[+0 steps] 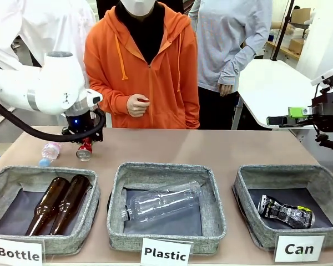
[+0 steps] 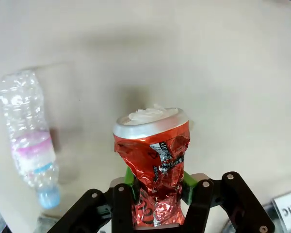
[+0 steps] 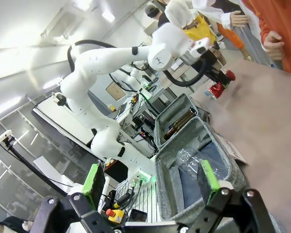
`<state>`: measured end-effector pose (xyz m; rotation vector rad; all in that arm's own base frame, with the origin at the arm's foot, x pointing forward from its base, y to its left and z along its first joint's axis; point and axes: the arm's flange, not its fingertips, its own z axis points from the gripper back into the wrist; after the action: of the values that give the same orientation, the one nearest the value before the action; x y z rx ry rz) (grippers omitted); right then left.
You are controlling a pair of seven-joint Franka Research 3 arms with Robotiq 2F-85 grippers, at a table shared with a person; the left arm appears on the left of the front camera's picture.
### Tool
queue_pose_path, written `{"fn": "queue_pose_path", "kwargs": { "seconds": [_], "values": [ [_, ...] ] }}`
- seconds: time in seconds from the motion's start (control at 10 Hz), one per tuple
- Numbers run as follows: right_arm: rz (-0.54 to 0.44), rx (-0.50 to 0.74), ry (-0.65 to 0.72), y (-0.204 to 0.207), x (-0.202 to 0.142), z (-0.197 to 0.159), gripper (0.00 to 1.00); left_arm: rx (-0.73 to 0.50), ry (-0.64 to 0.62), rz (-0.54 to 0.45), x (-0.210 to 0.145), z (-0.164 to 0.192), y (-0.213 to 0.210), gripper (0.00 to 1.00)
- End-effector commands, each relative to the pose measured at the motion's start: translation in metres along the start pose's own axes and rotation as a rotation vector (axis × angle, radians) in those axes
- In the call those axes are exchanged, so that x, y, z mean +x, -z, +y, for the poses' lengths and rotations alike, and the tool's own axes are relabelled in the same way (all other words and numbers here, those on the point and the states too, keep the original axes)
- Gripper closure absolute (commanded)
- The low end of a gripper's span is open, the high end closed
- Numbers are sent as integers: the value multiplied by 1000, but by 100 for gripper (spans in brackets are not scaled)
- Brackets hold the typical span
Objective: Sort the can waste into the basket.
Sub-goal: Pick up the can waste from the table and place it in the right Fabric basket.
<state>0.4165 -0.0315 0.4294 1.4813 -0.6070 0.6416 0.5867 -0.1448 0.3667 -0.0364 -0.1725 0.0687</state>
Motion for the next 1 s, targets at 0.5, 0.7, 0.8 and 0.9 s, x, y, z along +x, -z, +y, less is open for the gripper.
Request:
{"fn": "queue_pose_path", "kwargs": {
  "seconds": [0.5,0.7,0.8,0.9],
  "values": [
    [-3,8,-18,0,3,1,0,-136,550,16,-170,67,-197,100],
    [-3,8,-18,0,3,1,0,-136,938,-33,-227,83,-207,100],
    [-3,8,-18,0,3,1,0,-114,1138,-31,-247,90,-206,100],
    [-3,8,-18,0,3,1,0,-127,1276,-95,-260,96,-204,100]
  ]
}}
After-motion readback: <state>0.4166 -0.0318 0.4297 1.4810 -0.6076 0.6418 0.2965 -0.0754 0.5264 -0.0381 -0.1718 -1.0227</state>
